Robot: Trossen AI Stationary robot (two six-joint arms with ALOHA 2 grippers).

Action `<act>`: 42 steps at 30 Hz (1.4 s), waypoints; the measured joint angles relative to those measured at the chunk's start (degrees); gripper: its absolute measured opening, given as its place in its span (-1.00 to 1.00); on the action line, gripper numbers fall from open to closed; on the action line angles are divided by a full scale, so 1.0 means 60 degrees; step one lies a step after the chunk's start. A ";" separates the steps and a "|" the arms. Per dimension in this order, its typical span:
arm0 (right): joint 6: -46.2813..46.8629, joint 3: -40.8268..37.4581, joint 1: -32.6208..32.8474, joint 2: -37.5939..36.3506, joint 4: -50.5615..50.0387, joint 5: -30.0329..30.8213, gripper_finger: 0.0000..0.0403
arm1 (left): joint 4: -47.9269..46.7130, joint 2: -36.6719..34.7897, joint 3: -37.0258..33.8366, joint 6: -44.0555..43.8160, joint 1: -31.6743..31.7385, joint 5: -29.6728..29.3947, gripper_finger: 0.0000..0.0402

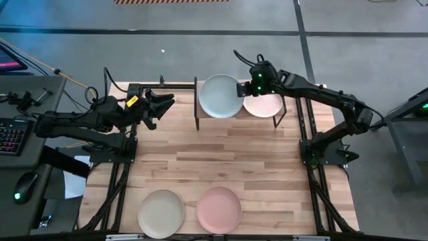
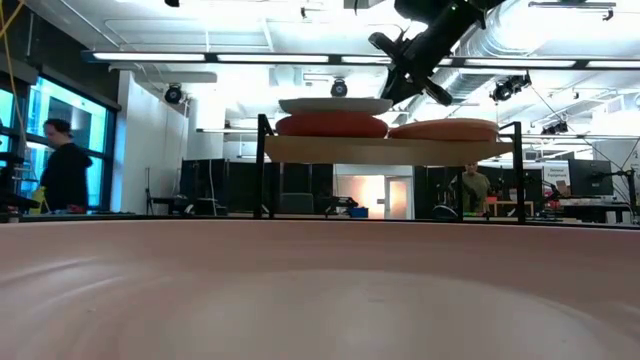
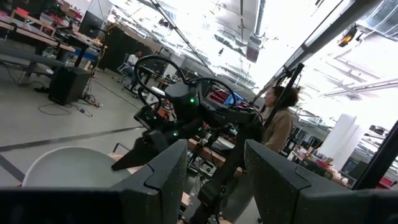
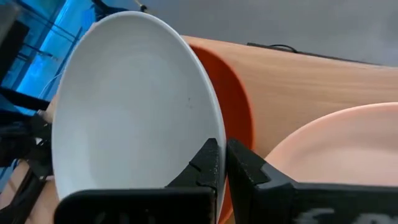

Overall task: Place and stack plates onto a shelf
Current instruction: Stack the blue plate into the orange plate, then stack the pink plate into the blue plate

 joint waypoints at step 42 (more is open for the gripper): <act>-0.3026 -0.0018 0.3860 -0.2674 -0.0278 0.0169 -0.04 | -0.0087 0.0018 -0.0007 0.0419 -0.0004 0.0407 -0.24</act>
